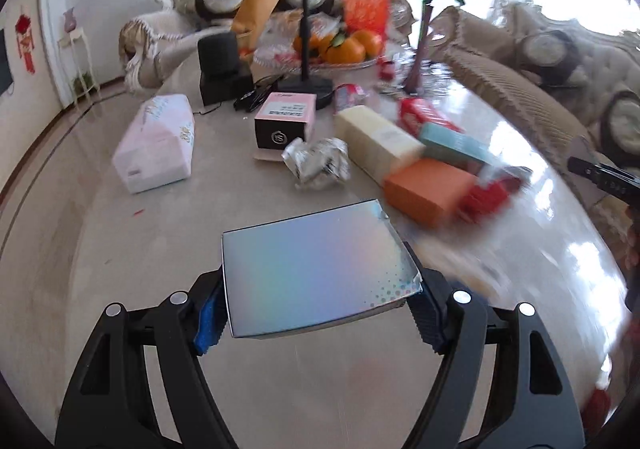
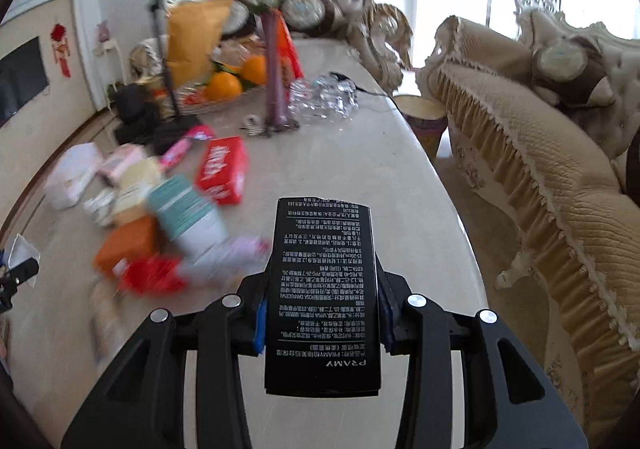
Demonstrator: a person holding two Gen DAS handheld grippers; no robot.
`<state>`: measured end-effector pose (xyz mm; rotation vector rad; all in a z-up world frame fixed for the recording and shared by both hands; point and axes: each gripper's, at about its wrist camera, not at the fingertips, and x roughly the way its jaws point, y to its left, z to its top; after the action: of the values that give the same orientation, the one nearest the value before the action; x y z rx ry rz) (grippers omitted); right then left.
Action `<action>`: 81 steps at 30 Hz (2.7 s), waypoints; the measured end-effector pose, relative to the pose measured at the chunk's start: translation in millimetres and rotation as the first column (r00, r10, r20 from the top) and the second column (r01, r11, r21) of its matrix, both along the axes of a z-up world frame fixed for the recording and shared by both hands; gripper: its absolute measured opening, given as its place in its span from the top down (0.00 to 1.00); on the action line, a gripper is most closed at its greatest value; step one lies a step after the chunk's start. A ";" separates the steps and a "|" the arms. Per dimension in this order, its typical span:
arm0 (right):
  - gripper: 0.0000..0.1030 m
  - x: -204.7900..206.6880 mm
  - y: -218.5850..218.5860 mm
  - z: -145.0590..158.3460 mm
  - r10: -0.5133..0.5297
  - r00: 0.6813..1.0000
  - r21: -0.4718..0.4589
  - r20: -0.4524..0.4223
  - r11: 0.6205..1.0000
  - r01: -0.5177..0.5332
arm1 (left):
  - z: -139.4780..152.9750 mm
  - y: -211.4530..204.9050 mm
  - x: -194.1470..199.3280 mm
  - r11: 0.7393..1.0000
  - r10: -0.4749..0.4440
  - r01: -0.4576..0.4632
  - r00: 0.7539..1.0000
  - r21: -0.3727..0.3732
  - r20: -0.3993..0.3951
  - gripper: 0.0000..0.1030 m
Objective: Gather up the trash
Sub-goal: 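Drop the silver box into the wastebasket with left tool while right tool drops the black box, then grasp the blue-white biscuit packet with left tool while right tool grasps the pink snack bag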
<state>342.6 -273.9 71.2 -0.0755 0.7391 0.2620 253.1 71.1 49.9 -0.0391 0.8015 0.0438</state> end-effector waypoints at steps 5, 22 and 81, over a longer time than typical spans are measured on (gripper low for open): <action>0.63 -111.7 7.1 5.7 0.112 0.994 0.107 0.020 0.988 -0.113 | 11.4 -25.6 -101.3 0.995 -0.101 0.101 0.994 0.002 0.043 0.28; 0.63 -349.1 84.7 -135.2 0.308 0.897 0.142 -0.318 0.951 -0.276 | -140.4 -85.0 -308.7 0.967 -0.248 0.228 0.941 -0.111 -0.231 0.28; 0.18 46.3 64.1 -36.3 0.055 0.996 -0.014 -0.075 0.998 -0.056 | -58.3 -91.8 59.2 0.926 0.334 -0.359 0.924 -0.119 -0.185 0.11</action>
<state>388.9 -209.7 34.9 -0.1015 0.8142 0.3132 312.3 -20.7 -8.4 -0.3256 0.9526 0.3271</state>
